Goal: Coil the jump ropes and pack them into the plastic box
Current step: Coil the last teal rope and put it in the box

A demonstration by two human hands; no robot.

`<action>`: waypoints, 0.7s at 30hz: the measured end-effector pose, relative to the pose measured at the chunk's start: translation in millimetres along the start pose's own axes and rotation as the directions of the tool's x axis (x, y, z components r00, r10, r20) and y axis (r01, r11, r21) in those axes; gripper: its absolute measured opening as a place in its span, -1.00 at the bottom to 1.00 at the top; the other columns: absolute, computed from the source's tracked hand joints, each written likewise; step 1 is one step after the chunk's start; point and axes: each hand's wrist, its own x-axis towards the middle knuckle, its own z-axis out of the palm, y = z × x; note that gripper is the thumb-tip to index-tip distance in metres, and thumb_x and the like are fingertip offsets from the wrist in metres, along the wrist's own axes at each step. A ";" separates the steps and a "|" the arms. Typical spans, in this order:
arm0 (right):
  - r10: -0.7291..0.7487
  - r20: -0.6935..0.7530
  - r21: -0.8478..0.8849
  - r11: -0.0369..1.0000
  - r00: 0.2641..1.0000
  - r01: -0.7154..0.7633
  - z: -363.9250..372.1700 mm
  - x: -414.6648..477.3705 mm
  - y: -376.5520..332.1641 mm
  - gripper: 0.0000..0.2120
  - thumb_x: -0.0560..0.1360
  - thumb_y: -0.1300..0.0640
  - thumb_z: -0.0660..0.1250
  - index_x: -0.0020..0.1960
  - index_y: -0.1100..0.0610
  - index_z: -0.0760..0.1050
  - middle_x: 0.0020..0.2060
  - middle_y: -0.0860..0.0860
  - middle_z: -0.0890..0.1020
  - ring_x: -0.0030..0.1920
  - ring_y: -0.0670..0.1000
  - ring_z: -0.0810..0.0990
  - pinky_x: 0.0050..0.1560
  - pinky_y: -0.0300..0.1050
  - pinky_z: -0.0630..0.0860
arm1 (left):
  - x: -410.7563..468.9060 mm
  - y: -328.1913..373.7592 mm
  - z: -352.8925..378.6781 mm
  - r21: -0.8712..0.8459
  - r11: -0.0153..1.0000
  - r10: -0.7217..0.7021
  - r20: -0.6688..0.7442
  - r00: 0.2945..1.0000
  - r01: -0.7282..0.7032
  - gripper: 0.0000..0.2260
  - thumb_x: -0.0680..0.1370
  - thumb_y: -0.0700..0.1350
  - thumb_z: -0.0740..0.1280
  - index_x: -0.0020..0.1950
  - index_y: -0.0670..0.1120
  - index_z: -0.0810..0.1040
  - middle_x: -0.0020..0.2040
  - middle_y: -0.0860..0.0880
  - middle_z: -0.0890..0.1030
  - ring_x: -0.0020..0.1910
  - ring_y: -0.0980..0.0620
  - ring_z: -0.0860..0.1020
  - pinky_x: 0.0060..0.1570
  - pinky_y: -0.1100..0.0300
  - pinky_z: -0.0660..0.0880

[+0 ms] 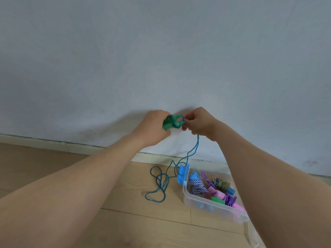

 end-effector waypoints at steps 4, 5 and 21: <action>0.174 0.324 0.141 0.963 0.930 -0.229 10.0 -9.6 -12.8 -0.71 0.67 0.01 0.36 0.08 0.22 0.72 -0.36 -0.01 0.47 -0.40 -0.04 0.30 -0.39 -0.19 0.29 | 2.7 -7.3 -0.4 0.207 0.972 -0.075 -0.175 0.982 0.111 -0.85 0.47 -0.29 0.35 -0.16 -0.07 0.45 -0.17 -0.14 0.58 -0.18 -0.21 0.53 -0.25 0.06 0.34; 0.210 0.371 0.082 0.963 0.905 -0.257 12.5 -11.9 -18.0 -0.69 0.68 0.00 0.34 0.07 0.23 0.72 -0.37 -0.01 0.45 -0.41 -0.04 0.30 -0.40 -0.19 0.28 | -0.3 -7.0 -0.1 0.305 0.940 -0.109 -0.155 0.982 0.152 -0.86 0.49 -0.32 0.31 -0.11 -0.09 0.47 -0.13 -0.16 0.58 -0.19 -0.21 0.52 -0.26 0.05 0.35; 0.187 0.217 0.164 0.960 0.958 -0.225 2.2 -3.4 -9.7 -0.83 0.65 0.19 0.22 -0.10 0.18 0.48 -0.38 -0.01 0.30 -0.44 -0.05 0.18 -0.49 -0.21 0.14 | -1.7 -15.7 -5.8 0.254 0.930 0.279 -0.019 0.960 -0.265 -0.83 0.39 -0.36 0.46 -0.14 -0.16 0.54 -0.20 -0.10 0.57 -0.21 -0.20 0.57 -0.25 0.05 0.47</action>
